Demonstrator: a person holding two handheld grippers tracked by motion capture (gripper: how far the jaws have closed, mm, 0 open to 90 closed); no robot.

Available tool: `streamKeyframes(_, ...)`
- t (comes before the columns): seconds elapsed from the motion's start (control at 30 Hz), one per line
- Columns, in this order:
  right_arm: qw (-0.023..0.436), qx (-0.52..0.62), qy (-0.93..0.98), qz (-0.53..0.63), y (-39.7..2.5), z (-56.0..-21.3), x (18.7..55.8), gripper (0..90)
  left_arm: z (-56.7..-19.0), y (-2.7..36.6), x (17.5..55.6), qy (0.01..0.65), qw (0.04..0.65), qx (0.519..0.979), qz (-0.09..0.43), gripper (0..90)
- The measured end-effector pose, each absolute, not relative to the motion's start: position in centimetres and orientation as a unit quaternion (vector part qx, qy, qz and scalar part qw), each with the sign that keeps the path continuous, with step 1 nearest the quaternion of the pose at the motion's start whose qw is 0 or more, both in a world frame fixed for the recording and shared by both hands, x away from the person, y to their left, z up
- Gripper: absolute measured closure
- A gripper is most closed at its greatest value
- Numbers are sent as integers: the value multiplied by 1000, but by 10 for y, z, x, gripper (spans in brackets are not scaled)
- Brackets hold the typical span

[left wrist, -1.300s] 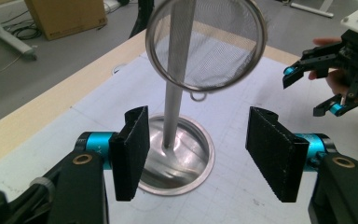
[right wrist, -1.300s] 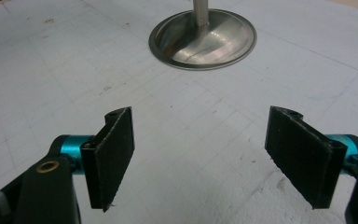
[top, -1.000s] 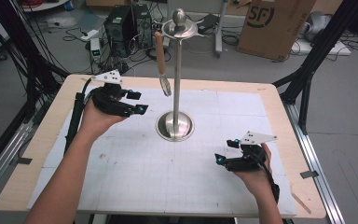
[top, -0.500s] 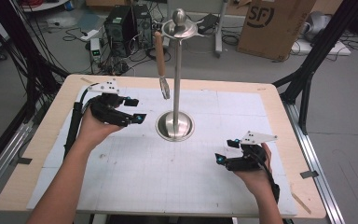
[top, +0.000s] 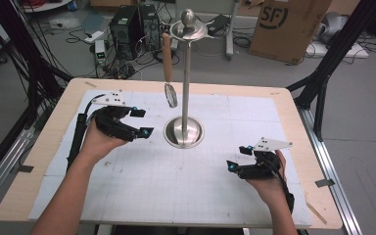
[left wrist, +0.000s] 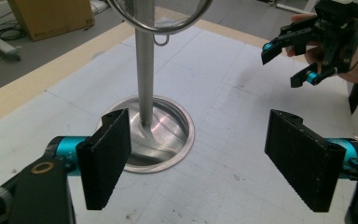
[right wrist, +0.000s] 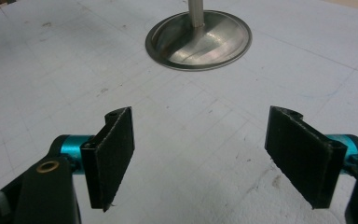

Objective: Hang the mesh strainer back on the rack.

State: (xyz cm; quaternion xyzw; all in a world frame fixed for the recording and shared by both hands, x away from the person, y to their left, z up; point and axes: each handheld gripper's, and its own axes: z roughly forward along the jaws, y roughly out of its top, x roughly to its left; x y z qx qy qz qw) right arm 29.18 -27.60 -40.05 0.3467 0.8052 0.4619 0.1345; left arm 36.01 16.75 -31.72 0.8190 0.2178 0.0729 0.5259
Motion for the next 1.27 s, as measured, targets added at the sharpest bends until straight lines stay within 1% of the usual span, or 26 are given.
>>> streamKeyframes(0.3, 133, 347, 805, 463, -276, -401, 293, 233, -325, 171, 356, 222, 526, 818, 72, 188)
streamKeyframes(1.27, 132, 344, 808, 459, -274, -402, 293, 233, -342, 176, 353, 243, 521, 815, 74, 181)
